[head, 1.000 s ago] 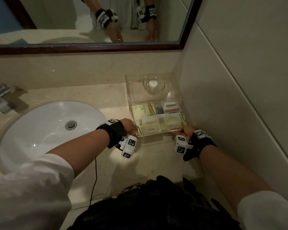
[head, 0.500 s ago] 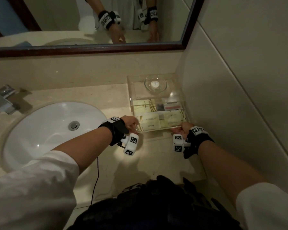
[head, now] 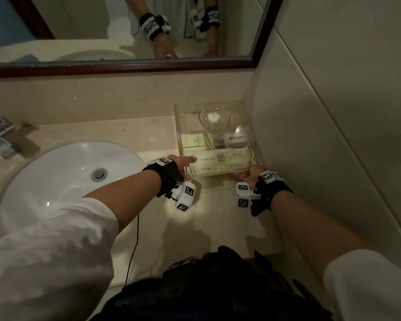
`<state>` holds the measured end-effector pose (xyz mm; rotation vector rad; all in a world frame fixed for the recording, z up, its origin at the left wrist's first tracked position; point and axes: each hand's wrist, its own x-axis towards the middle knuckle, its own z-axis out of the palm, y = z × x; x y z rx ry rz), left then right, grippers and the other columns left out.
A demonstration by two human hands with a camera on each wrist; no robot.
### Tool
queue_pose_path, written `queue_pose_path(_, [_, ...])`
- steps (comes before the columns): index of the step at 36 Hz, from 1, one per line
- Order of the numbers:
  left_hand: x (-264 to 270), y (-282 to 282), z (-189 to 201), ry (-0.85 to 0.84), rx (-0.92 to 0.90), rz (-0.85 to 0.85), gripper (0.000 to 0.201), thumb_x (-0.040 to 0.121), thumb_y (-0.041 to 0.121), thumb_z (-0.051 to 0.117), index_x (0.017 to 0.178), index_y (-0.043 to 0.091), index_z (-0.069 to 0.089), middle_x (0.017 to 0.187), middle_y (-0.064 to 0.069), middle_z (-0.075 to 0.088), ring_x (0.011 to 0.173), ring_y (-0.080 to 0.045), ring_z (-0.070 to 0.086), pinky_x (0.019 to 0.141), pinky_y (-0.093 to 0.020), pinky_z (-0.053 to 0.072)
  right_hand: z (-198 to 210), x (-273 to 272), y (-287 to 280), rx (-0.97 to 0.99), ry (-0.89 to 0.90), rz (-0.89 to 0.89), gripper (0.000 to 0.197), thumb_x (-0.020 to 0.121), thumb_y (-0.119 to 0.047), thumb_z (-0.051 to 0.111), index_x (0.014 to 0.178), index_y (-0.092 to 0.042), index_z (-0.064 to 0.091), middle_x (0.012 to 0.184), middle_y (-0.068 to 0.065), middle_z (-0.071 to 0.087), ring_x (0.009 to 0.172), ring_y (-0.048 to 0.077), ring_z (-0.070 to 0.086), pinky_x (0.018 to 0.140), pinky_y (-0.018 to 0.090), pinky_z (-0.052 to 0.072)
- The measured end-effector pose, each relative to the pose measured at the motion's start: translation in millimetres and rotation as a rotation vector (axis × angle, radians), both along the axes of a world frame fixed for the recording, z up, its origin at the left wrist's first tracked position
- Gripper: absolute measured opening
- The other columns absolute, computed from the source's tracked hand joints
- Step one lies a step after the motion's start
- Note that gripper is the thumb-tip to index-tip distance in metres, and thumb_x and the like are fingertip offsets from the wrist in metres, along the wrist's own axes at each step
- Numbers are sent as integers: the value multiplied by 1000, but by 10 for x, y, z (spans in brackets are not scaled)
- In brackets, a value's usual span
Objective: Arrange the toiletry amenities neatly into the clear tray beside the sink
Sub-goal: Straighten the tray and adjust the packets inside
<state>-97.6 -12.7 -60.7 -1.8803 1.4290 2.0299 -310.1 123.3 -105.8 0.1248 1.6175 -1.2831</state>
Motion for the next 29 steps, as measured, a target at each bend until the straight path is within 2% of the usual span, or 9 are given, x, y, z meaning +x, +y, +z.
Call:
queue_pose_path(3, [-14,-33,11,-36,-6,-26,44,76,39,77,95,6,55,82,-18,62,70,-31,64,77,-39,54,13,-9,-26,-7,5,-5,44,100,-9,35,142,0,32,123,19,50,92,27,63,62,28,57])
queue_pose_path(7, [-43,-83,-65,-57,-30,-24,48,75,41,77,96,5,56,75,-15,61,66,-29,62,91,-46,53,1,-37,-53,-8,12,21,43,100,-8,34,142,0,31,120,18,50,87,24,62,59,26,56])
queue_pose_path(9, [-60,-108,-111,-65,-36,-18,54,73,42,78,102,2,58,73,-15,60,64,-28,61,91,-49,53,-15,-51,-71,-14,6,28,43,101,-8,35,143,0,31,122,18,50,87,23,63,58,25,56])
queue_pose_path(13, [-70,-146,-96,-102,-39,-8,56,70,47,78,101,4,59,63,-11,57,46,-24,57,63,-36,52,-20,-59,-120,-37,-2,20,43,101,-6,34,143,0,29,140,20,44,85,22,60,58,24,57])
queue_pose_path(14, [-73,-152,-77,-102,-41,-6,54,70,47,78,98,5,59,64,-11,58,47,-24,57,63,-35,51,-20,-61,-131,-39,1,18,43,101,-6,34,143,-1,29,141,20,44,85,21,60,58,24,56])
queue_pose_path(18, [-100,-209,-149,-54,-11,35,57,63,45,83,99,7,59,77,-15,62,62,-29,61,85,-51,54,-16,-76,-176,-29,11,21,43,100,-7,34,143,0,31,140,20,45,88,21,61,58,22,56])
queue_pose_path(22, [-141,-341,-410,-81,-11,52,78,43,50,86,101,5,63,70,-14,64,64,-30,62,85,-57,51,16,-82,-206,-26,11,22,42,101,-7,33,142,1,32,139,21,46,84,21,62,57,22,56])
queue_pose_path(26, [-139,-301,-227,-91,-38,50,61,58,50,82,92,3,60,72,-16,65,64,-31,62,84,-56,52,8,-64,-222,-22,6,9,42,101,-7,34,141,2,32,138,23,47,84,23,62,59,24,56])
queue_pose_path(29, [-136,-307,-230,-98,-37,64,65,57,49,82,97,3,60,70,-15,64,63,-30,62,83,-58,52,-14,-53,-226,-10,13,12,41,101,-9,35,140,2,34,137,23,48,84,23,63,58,23,56])
